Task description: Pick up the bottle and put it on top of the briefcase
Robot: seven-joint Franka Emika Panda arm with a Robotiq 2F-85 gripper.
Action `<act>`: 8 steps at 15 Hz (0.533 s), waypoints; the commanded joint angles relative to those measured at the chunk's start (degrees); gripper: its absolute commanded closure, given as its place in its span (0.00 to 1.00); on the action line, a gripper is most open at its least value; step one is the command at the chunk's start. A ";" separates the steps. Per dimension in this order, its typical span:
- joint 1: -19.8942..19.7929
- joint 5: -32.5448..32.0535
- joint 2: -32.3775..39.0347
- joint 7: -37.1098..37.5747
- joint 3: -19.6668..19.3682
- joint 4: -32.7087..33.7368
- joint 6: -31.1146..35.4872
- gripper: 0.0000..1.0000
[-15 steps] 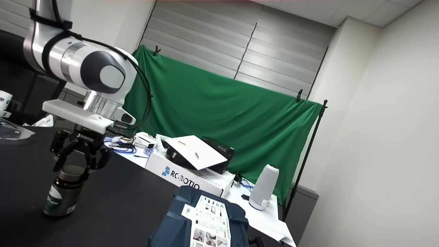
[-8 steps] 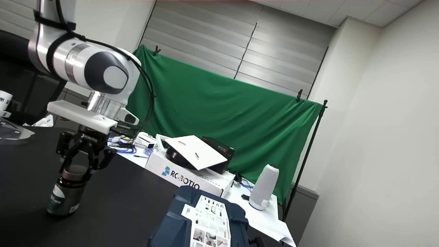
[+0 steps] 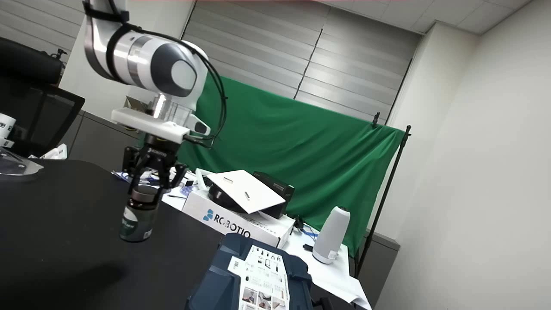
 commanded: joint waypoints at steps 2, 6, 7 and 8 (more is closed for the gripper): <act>-2.84 -4.40 -0.16 0.20 -4.04 7.96 -8.66 0.64; -6.69 -4.12 3.58 -0.69 -6.60 15.88 -15.00 0.64; -7.49 -4.08 4.75 -0.64 -7.06 17.67 -16.19 0.64; -8.29 -4.05 6.12 -0.54 -7.49 19.48 -16.96 0.64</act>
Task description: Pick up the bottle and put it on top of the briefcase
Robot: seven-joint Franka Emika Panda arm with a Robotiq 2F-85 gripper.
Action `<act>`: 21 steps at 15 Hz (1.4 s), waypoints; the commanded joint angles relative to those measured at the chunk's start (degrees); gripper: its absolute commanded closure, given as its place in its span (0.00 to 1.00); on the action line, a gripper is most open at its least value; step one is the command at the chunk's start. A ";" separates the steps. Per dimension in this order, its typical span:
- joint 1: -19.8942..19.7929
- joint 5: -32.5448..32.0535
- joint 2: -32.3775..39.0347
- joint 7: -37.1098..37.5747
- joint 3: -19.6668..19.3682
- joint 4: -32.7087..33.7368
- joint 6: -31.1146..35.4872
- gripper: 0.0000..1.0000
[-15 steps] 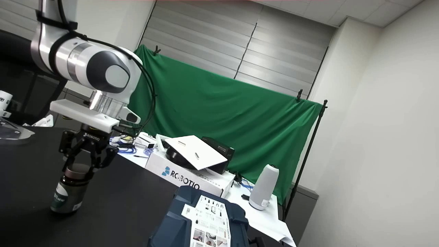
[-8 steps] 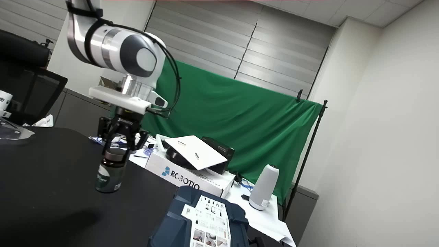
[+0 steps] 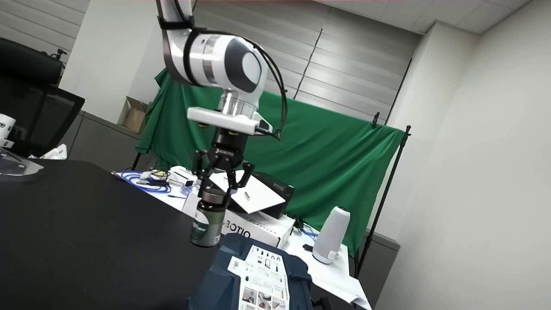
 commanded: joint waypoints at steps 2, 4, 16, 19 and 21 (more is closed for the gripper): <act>-3.20 0.15 7.16 0.33 -1.60 10.32 -5.05 0.64; -4.65 0.68 9.89 0.23 -1.93 14.19 -6.51 0.64; -12.68 6.66 19.40 -3.56 -1.02 27.62 -13.11 0.64; -13.77 7.90 20.06 -4.59 -0.95 27.96 -13.07 0.64; -14.17 8.40 20.13 -4.92 -0.91 27.88 -12.92 0.64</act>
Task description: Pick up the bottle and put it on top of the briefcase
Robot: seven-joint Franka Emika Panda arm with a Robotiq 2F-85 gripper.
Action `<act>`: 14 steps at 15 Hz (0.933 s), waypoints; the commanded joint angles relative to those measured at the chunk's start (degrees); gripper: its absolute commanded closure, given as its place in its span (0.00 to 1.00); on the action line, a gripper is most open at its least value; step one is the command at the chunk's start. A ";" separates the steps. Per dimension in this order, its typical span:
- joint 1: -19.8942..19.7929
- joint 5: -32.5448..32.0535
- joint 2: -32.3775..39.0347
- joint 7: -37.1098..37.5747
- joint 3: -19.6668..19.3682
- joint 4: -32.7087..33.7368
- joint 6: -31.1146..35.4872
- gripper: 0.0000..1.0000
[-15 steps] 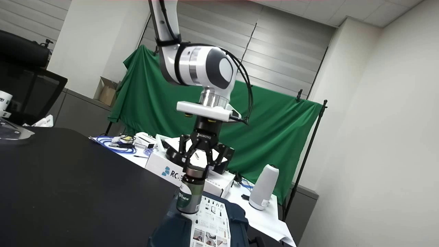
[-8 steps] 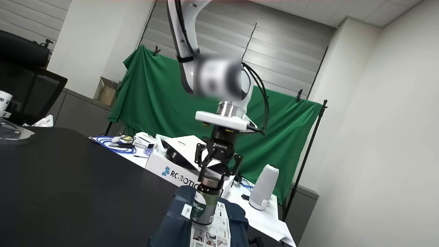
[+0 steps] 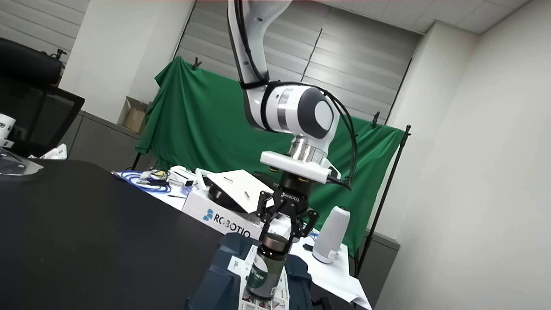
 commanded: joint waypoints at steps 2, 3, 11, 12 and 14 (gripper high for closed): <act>-1.37 1.75 1.10 -0.81 0.68 2.07 -0.23 0.64; -1.35 1.92 0.88 -0.48 0.63 1.86 -0.25 0.14; -0.25 1.86 -7.95 -0.87 0.54 -0.50 -1.24 0.00; -0.14 1.91 -9.60 -1.09 0.61 -0.96 -1.40 0.00; 0.33 1.51 -12.63 -1.55 0.58 -2.47 -2.50 0.00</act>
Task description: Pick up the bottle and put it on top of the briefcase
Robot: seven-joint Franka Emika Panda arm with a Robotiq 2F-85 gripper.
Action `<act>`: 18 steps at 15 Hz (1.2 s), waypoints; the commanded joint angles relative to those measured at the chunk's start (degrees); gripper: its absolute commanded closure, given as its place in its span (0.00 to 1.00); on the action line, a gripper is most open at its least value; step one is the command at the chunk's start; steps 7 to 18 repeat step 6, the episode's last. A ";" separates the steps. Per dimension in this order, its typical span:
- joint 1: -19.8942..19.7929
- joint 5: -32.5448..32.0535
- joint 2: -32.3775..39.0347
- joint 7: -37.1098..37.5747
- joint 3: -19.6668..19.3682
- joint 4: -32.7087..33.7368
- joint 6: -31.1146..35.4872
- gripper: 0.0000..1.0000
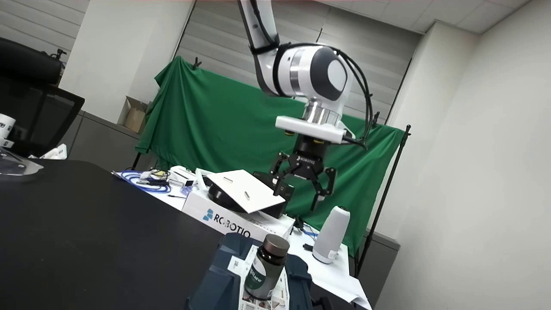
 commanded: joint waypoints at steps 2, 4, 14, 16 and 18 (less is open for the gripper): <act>0.35 0.15 -2.86 -0.60 -0.10 -0.36 -1.80 0.00; 0.57 0.18 -4.40 -0.77 -0.14 -1.43 -2.16 0.00; 0.59 0.18 -4.45 -0.81 -0.14 -1.96 -2.12 0.00; 0.59 0.18 -4.45 -0.81 -0.14 -1.96 -2.12 0.00; 0.59 0.18 -4.45 -0.81 -0.14 -1.96 -2.12 0.00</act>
